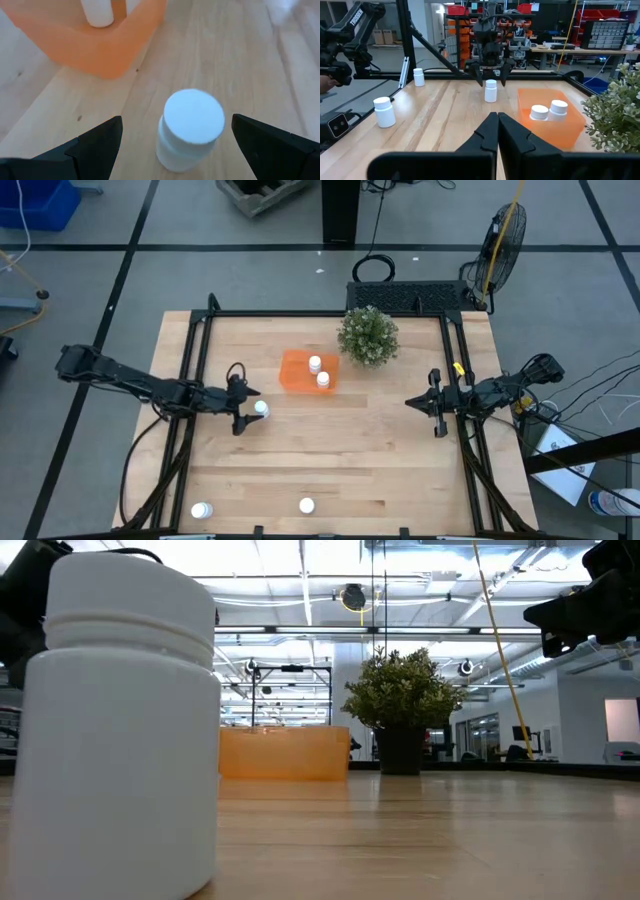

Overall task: Pick and place pill bottles into a basket
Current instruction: Put the white pill bottle into the orange bin

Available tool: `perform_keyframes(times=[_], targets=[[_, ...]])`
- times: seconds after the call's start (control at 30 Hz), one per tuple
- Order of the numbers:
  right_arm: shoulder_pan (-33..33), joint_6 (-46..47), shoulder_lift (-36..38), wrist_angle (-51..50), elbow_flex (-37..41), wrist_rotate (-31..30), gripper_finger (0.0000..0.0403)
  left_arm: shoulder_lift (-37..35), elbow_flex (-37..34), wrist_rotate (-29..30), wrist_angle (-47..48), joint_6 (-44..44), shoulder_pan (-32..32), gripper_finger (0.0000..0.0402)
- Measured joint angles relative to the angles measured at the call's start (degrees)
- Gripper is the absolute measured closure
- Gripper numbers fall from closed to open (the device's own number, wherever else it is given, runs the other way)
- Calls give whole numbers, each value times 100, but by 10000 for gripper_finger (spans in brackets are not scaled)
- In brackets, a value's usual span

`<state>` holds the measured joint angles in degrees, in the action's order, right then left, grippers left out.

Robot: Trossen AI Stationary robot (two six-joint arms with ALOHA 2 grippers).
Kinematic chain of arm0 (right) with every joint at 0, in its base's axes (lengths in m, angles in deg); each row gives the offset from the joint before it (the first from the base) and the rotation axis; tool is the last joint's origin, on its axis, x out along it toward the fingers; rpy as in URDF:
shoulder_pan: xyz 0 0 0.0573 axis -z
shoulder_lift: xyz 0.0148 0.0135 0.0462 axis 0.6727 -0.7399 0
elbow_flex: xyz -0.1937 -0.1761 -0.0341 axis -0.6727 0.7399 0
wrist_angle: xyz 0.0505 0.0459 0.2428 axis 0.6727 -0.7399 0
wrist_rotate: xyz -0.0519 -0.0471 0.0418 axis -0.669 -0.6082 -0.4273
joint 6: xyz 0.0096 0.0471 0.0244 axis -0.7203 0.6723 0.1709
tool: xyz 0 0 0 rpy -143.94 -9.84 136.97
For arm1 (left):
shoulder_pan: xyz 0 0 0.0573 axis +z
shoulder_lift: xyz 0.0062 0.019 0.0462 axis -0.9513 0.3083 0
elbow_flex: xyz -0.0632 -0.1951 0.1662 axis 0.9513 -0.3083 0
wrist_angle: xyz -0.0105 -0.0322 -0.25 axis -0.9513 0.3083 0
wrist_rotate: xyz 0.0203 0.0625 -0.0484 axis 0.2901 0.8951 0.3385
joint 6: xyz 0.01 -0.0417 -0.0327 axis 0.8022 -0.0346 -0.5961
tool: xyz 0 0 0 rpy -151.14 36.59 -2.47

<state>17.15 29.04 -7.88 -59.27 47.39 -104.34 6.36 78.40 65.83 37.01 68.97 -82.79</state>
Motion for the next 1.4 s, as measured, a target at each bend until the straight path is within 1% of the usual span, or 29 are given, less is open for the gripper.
perform_keyframes(times=[0.3, 0.37, 0.47, 0.63, 0.73, 0.87, 0.97, 1.1, 1.3, 1.4], targets=[[0, 2, 0, 0, 2, 0, 403, 202, 0, 42, -88, -7, 0, 23], [0, 2, 0, 0, 2, 0, 403, 202, 0, 42, -136, -2, 0, 29], [0, 2, 0, 0, 2, 0, 403, 200, 0, 41, -210, 7, 0, 59], [1, 1, 0, 0, 2, 0, 403, 200, 0, 13, -173, 10, 0, 132], [0, 2, 0, 0, 2, 0, 403, 200, 0, 20, -166, 11, 0, 169], [0, 0, 0, 0, 2, 0, 403, 197, 0, 27, -240, 50, 2, 209], [0, 1, 0, 0, 2, 0, 403, 195, 0, 40, -376, 55, 21, 232], [0, 0, 0, 0, 2, 0, 403, 195, 0, 9, -540, 66, 22, 239], [1, 2, 0, 0, 2, 0, 403, 195, 0, -2, -752, 68, 22, 218], [0, 2, 0, 0, 2, 1, 403, 195, 0, -2, -947, 115, 22, 226]])
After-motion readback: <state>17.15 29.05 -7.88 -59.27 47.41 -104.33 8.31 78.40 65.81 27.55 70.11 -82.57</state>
